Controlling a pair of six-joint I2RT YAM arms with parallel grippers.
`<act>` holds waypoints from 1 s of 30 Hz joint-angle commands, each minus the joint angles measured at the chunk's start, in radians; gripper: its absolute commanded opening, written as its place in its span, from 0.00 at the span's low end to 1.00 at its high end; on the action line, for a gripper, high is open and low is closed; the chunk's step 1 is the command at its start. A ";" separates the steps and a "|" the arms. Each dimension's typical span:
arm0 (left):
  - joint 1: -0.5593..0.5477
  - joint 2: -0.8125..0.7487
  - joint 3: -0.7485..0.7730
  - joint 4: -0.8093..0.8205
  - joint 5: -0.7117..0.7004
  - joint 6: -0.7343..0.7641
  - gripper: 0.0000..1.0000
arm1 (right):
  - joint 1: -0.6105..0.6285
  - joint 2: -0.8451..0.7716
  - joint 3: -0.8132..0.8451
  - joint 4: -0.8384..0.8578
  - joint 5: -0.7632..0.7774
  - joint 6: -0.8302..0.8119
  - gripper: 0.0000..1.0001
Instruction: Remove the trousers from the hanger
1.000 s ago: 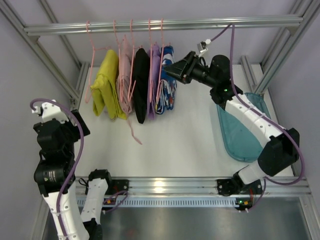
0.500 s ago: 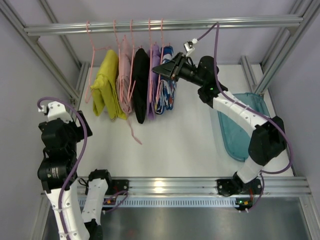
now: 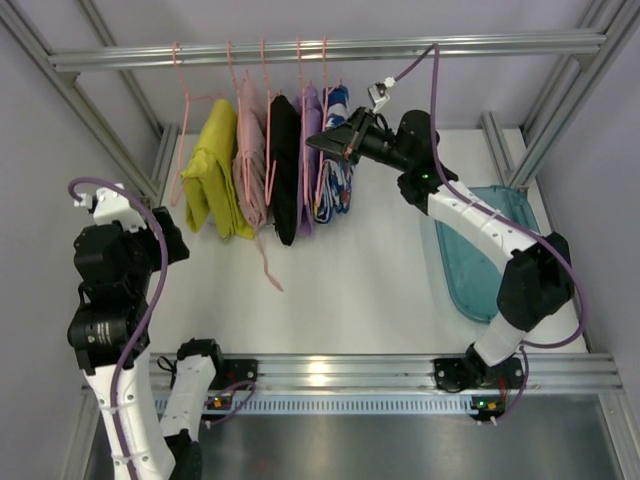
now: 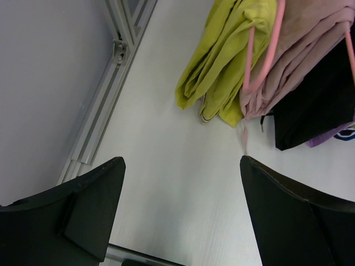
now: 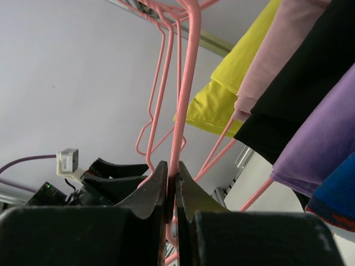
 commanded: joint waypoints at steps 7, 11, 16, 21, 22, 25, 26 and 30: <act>0.006 0.044 0.064 0.120 0.088 -0.058 0.89 | -0.024 -0.148 0.143 0.127 -0.063 -0.131 0.00; 0.006 0.057 0.090 0.160 0.179 -0.069 0.88 | -0.033 -0.171 0.141 0.162 -0.089 -0.144 0.00; 0.006 0.080 0.141 0.246 0.310 -0.109 0.86 | -0.031 -0.217 0.148 0.168 -0.127 -0.165 0.00; 0.006 0.129 0.190 0.310 0.464 -0.136 0.87 | -0.033 -0.340 0.005 0.150 -0.155 -0.173 0.00; 0.006 0.136 0.193 0.319 0.539 -0.138 0.88 | -0.033 -0.358 -0.016 0.141 -0.157 -0.177 0.00; 0.006 0.152 0.182 0.378 0.646 -0.156 0.99 | -0.033 -0.433 -0.110 0.119 -0.149 -0.191 0.00; 0.006 0.159 0.181 0.393 0.717 -0.164 0.99 | -0.033 -0.456 -0.162 0.107 -0.144 -0.197 0.00; 0.006 0.228 0.190 0.465 0.873 -0.262 0.99 | -0.033 -0.571 -0.253 0.058 -0.134 -0.256 0.00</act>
